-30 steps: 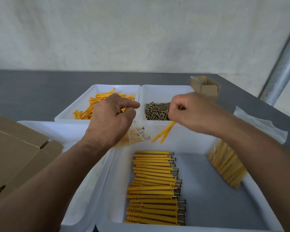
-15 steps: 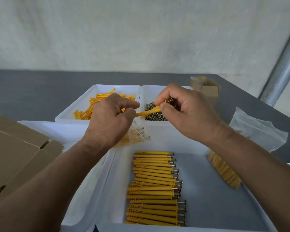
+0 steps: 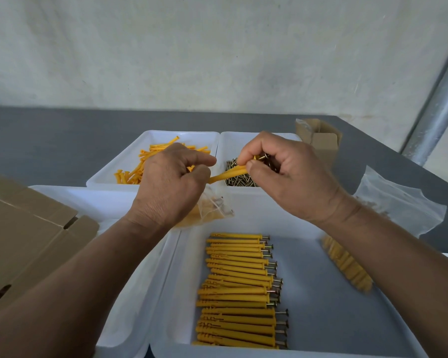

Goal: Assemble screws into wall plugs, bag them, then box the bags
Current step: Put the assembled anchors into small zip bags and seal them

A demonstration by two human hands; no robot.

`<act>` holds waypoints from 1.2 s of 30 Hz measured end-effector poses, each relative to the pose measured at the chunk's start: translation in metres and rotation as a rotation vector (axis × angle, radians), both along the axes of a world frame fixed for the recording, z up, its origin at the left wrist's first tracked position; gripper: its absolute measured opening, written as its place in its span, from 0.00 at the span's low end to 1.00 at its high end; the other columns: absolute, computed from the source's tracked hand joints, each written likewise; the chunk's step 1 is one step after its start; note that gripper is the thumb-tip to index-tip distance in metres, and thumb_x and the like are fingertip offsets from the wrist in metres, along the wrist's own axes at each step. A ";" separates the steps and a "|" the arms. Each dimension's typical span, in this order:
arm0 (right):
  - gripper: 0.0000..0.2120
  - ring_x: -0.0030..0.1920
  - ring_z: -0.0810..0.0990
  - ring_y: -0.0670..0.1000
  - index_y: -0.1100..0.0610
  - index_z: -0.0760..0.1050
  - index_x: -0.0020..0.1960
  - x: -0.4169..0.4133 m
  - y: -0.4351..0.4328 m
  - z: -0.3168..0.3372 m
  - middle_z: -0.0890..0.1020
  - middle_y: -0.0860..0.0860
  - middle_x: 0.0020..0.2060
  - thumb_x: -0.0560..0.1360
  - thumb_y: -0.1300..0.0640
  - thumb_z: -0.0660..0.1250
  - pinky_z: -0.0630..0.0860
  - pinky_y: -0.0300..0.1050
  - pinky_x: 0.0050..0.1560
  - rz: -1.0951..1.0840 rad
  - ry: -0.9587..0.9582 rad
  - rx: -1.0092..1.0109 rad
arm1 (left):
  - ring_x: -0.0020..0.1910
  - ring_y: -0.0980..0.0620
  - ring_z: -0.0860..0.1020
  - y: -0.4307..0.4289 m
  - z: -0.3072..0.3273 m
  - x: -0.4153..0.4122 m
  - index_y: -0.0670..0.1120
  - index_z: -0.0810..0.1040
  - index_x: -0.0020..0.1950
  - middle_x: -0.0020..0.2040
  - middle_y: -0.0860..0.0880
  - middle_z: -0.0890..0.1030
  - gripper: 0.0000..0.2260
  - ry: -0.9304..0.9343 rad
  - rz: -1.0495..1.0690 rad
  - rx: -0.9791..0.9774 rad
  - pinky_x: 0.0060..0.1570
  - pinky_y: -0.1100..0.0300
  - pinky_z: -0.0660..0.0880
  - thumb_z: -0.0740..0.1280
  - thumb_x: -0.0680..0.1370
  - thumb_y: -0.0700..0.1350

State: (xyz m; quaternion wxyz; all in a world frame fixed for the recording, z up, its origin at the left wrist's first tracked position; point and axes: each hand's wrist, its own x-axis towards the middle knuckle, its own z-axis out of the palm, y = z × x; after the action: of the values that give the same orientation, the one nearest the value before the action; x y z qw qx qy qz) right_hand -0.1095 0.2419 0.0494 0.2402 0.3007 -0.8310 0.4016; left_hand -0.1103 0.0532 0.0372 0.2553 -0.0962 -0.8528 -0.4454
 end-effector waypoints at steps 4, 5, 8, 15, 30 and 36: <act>0.10 0.29 0.75 0.40 0.49 0.78 0.45 -0.003 0.001 -0.003 0.75 0.33 0.26 0.78 0.64 0.64 0.65 0.29 0.32 -0.039 -0.087 0.036 | 0.35 0.52 0.76 0.001 0.001 0.000 0.47 0.85 0.52 0.45 0.51 0.79 0.19 -0.005 0.007 0.020 0.43 0.57 0.74 0.60 0.67 0.46; 0.10 0.30 0.75 0.39 0.48 0.78 0.45 -0.004 0.002 -0.004 0.75 0.33 0.26 0.78 0.63 0.64 0.65 0.30 0.33 -0.056 -0.098 0.040 | 0.35 0.52 0.75 0.001 0.002 0.000 0.48 0.85 0.52 0.45 0.51 0.79 0.19 -0.002 0.008 0.029 0.43 0.57 0.73 0.60 0.67 0.46; 0.10 0.30 0.74 0.39 0.47 0.78 0.45 -0.004 0.001 -0.004 0.76 0.35 0.27 0.77 0.62 0.64 0.64 0.30 0.32 -0.108 -0.102 0.052 | 0.34 0.52 0.75 0.001 0.002 0.000 0.48 0.85 0.51 0.44 0.50 0.79 0.18 0.013 0.012 0.039 0.42 0.57 0.73 0.60 0.67 0.46; 0.07 0.29 0.74 0.42 0.51 0.81 0.51 0.000 -0.011 -0.012 0.76 0.34 0.28 0.79 0.60 0.66 0.65 0.28 0.33 -0.022 -0.119 0.095 | 0.35 0.53 0.78 0.001 0.001 0.000 0.50 0.85 0.51 0.43 0.56 0.78 0.17 0.034 0.001 0.036 0.41 0.59 0.73 0.61 0.67 0.46; 0.11 0.22 0.78 0.44 0.42 0.81 0.57 0.003 -0.026 -0.023 0.78 0.33 0.27 0.81 0.51 0.62 0.72 0.32 0.27 0.118 -0.398 0.143 | 0.39 0.56 0.78 0.001 0.001 0.000 0.49 0.85 0.50 0.43 0.54 0.79 0.17 0.058 -0.025 0.013 0.42 0.67 0.71 0.61 0.68 0.45; 0.12 0.27 0.81 0.47 0.50 0.82 0.42 -0.002 -0.012 -0.009 0.84 0.47 0.33 0.77 0.59 0.61 0.77 0.38 0.27 -0.085 -0.306 -0.005 | 0.35 0.49 0.78 0.001 0.002 0.000 0.48 0.85 0.50 0.43 0.54 0.78 0.16 0.054 -0.018 0.043 0.41 0.55 0.75 0.61 0.68 0.45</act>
State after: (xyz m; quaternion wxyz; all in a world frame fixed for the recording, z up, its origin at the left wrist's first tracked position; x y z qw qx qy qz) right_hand -0.1114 0.2294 0.0407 0.1285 0.2000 -0.8689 0.4341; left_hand -0.1102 0.0542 0.0391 0.2763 -0.1105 -0.8349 -0.4630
